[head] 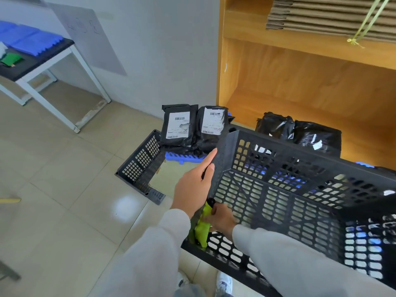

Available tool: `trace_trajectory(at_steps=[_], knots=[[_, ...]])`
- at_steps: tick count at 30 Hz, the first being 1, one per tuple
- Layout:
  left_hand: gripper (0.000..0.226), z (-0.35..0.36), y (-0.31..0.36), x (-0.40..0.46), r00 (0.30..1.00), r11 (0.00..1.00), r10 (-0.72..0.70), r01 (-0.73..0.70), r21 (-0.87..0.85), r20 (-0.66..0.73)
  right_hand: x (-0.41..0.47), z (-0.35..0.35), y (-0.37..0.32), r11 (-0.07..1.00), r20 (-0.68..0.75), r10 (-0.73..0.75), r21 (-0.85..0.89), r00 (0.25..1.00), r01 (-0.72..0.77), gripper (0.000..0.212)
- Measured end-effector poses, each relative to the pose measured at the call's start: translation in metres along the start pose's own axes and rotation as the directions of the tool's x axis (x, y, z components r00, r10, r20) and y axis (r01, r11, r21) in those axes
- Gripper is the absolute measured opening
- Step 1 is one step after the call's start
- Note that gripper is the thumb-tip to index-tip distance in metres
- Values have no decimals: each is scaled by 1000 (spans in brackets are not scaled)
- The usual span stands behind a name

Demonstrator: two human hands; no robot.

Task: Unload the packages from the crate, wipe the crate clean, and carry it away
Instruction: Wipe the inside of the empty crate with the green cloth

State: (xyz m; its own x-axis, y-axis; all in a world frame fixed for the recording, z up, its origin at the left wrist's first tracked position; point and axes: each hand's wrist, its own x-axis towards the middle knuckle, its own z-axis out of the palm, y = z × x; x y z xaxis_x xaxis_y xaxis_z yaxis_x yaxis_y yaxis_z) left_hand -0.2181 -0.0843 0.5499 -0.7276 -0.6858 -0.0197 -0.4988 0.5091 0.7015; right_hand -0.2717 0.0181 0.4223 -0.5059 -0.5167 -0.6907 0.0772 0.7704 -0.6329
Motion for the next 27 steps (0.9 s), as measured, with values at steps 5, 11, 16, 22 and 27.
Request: trace_trajectory(at_steps=[5, 11, 16, 22, 27], knots=[[43, 2, -3, 1, 1000, 1000, 10, -10, 2, -8, 16, 16, 17, 996, 9, 20, -85, 1000, -19, 25], [43, 2, -1, 1, 1000, 1000, 12, -12, -7, -1, 15, 11, 17, 990, 70, 87, 106, 994, -94, 35], [43, 0, 0, 1, 1000, 1000, 2, -2, 14, -6, 4, 7, 8, 967, 126, 65, 235, 990, -94, 38], [43, 0, 3, -1, 1000, 1000, -15, 15, 24, 3, -31, -7, -11, 945, 125, -54, 327, 991, 10, 34], [43, -2, 5, -2, 1000, 999, -17, 17, 34, 16, -66, -19, -33, 926, 88, -168, 355, 982, 126, 33]])
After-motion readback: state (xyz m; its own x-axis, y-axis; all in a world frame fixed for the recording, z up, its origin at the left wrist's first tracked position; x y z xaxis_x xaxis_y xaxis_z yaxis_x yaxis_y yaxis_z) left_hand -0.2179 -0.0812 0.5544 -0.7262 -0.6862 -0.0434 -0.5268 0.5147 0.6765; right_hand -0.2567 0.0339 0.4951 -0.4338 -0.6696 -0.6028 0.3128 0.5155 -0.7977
